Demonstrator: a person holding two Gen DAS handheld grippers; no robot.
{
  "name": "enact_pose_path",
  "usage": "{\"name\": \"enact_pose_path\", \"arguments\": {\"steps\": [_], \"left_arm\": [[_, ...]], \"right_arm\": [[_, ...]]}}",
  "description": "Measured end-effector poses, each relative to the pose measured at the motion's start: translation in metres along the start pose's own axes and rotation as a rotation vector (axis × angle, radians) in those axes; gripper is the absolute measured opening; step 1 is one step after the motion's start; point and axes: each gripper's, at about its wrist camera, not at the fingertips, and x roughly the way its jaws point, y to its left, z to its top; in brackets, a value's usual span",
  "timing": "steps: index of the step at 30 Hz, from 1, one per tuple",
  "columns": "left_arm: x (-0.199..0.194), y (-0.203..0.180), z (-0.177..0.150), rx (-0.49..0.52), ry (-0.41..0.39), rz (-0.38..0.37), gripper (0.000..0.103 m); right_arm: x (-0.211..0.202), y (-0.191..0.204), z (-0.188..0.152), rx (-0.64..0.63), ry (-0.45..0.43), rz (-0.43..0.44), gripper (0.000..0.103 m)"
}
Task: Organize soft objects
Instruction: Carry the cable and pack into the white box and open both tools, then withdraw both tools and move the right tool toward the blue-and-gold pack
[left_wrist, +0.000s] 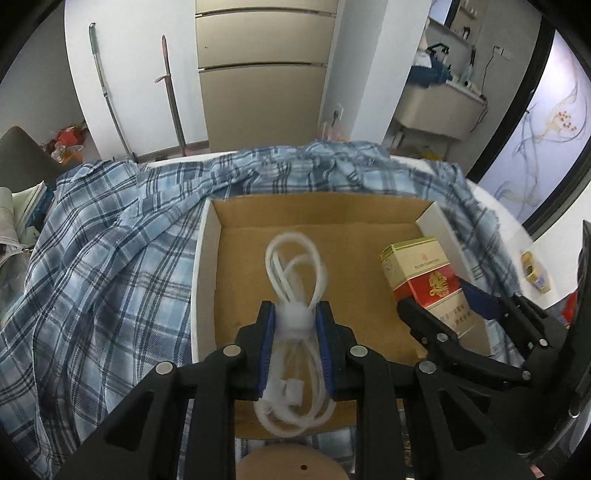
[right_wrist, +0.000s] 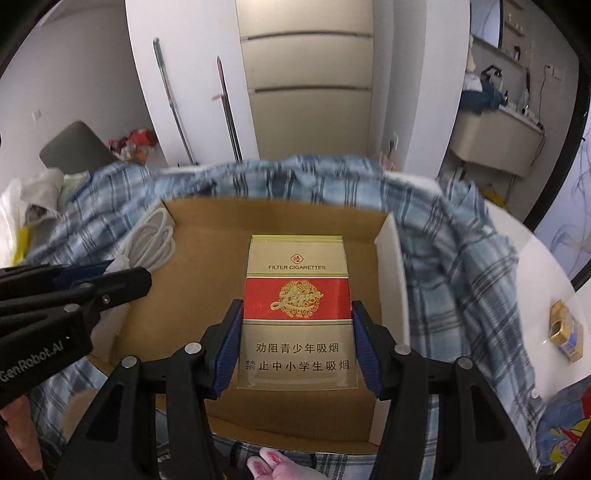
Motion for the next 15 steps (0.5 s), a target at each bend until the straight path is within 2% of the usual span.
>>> {"name": "enact_pose_path", "arguments": {"steps": [5, 7, 8, 9, 10, 11, 13, 15], "left_arm": [[0.003, 0.0, 0.0, -0.001, 0.006, -0.019, 0.024], [0.002, 0.0, 0.002, -0.002, -0.007, -0.004, 0.028], [0.0, 0.001, 0.002, -0.007, -0.013, -0.005, 0.039], [-0.001, 0.002, 0.004, -0.012, -0.023, -0.007, 0.049], [-0.005, 0.003, 0.004, -0.016, -0.045, -0.005, 0.069], [-0.009, 0.003, 0.005, -0.014, -0.077, 0.007, 0.076], [-0.017, 0.003, 0.005, -0.009, -0.111, 0.043, 0.076], [-0.023, 0.002, 0.007, 0.0, -0.124, 0.033, 0.076]], "right_arm": [[0.003, -0.003, 0.0, -0.002, 0.014, 0.009, 0.055], [0.002, -0.004, -0.001, -0.001, 0.008, 0.004, 0.061], [0.001, -0.005, -0.001, 0.002, 0.003, -0.002, 0.067], [0.001, -0.004, 0.001, 0.003, -0.002, -0.005, 0.068], [0.0, -0.005, 0.002, 0.005, -0.005, -0.006, 0.068], [-0.001, -0.006, 0.002, 0.008, -0.007, -0.006, 0.068], [-0.003, -0.008, 0.003, 0.018, -0.01, -0.007, 0.068], [-0.005, -0.009, 0.005, 0.023, -0.013, -0.007, 0.068]]}}
